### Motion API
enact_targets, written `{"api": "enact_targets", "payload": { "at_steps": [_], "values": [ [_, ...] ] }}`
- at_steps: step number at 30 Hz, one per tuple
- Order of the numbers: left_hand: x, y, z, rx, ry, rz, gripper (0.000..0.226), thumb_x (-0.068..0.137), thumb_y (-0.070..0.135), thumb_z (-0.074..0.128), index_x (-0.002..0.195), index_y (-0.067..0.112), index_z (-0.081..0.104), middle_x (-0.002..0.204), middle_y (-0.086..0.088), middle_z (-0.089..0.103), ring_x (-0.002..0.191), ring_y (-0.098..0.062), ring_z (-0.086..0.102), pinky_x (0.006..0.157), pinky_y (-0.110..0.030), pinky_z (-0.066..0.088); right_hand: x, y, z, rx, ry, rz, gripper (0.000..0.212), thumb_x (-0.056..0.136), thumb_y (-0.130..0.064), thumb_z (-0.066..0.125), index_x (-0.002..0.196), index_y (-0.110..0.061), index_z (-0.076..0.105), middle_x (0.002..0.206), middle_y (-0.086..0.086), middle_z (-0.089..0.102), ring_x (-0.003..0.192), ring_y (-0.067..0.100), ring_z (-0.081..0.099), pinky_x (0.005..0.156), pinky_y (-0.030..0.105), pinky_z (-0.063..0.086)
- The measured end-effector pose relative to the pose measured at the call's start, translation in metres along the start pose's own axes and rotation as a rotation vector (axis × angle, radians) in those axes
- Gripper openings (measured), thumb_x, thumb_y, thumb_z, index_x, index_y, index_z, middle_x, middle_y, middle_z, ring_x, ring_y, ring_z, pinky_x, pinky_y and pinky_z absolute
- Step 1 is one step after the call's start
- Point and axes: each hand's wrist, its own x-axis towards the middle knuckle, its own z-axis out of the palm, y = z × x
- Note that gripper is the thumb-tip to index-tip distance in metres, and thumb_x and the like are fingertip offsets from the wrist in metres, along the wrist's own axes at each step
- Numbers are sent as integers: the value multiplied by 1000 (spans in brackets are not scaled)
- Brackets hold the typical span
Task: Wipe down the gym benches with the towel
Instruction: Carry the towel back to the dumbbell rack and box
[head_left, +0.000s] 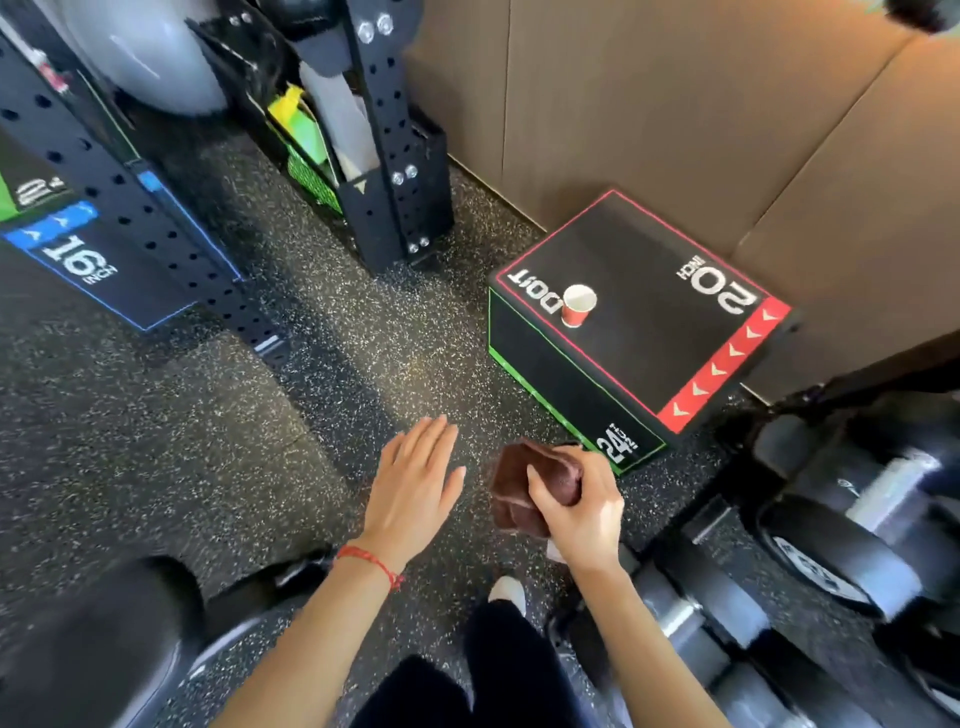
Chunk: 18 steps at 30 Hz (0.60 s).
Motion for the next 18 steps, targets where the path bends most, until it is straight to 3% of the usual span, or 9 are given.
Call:
{"api": "enact_targets", "payload": {
  "at_steps": [5, 11, 18],
  "values": [
    [67, 20, 11, -29, -37, 127, 44, 84, 21, 66, 121, -1, 57, 127, -17, 57, 119, -32, 53, 97, -50, 40, 41, 25, -20, -41, 123, 146, 32, 74, -31, 75, 96, -10, 66, 91, -2, 60, 88, 22, 58, 83, 33, 47],
    [155, 51, 30, -76, -84, 355, 45, 79, 20, 71, 118, -1, 60, 123, -17, 60, 116, -33, 55, 95, -53, 42, 81, 55, -34, -105, 318, 288, 27, 73, -19, 81, 93, -12, 65, 88, -5, 57, 85, 22, 58, 80, 18, 39],
    [263, 60, 51, -147, -162, 594, 45, 74, 14, 76, 113, -4, 62, 119, -21, 62, 111, -36, 57, 91, -53, 46, 136, 67, -23, -200, 508, 411, 26, 72, -24, 77, 90, -12, 65, 84, -3, 57, 80, 20, 56, 76, 15, 35]
  ]
}}
